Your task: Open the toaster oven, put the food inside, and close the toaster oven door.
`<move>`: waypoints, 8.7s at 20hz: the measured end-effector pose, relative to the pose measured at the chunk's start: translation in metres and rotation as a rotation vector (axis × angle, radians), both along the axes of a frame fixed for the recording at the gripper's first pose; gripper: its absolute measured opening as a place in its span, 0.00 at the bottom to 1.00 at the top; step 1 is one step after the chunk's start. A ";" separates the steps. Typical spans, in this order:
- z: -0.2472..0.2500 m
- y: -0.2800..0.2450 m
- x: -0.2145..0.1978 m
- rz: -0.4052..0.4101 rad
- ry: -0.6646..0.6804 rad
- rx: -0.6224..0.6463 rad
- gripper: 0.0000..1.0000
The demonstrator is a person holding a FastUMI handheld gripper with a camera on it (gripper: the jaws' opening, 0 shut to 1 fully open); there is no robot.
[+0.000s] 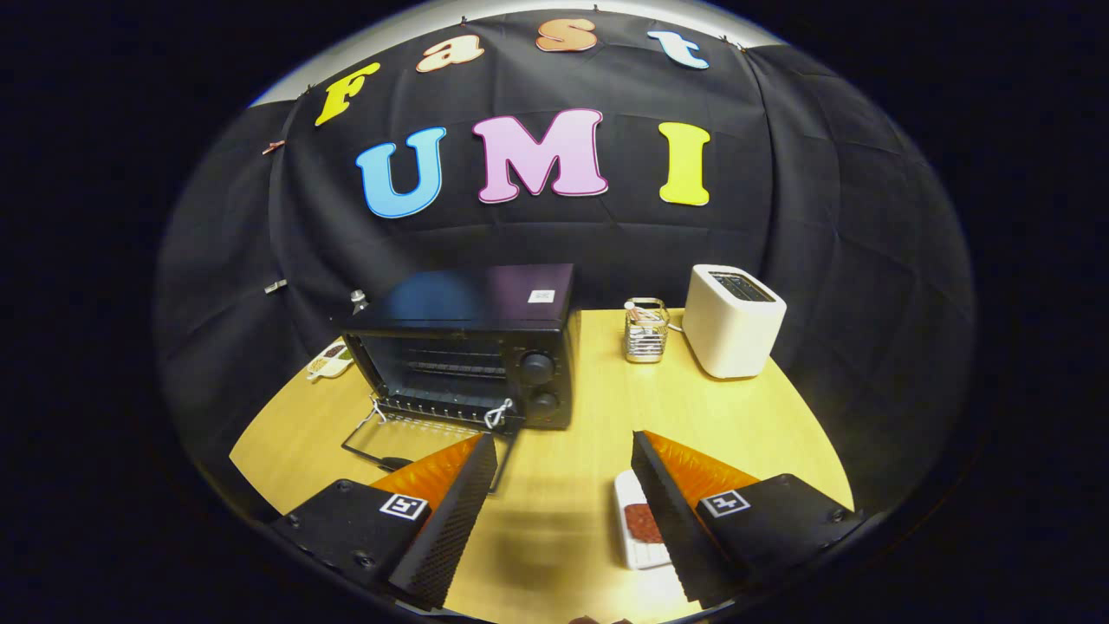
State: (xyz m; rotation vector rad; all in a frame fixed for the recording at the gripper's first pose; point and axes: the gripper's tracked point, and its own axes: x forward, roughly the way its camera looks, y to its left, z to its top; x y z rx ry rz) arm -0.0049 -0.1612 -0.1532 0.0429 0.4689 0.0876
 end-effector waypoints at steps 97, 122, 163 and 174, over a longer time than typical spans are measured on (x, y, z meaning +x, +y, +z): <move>-0.070 0.189 0.132 -0.266 0.034 0.877 0.14; -0.105 0.215 0.150 -0.176 0.034 0.470 0.98; -0.209 0.205 0.027 0.068 0.384 -0.101 0.99; -0.158 0.205 0.026 0.090 0.315 -0.049 0.96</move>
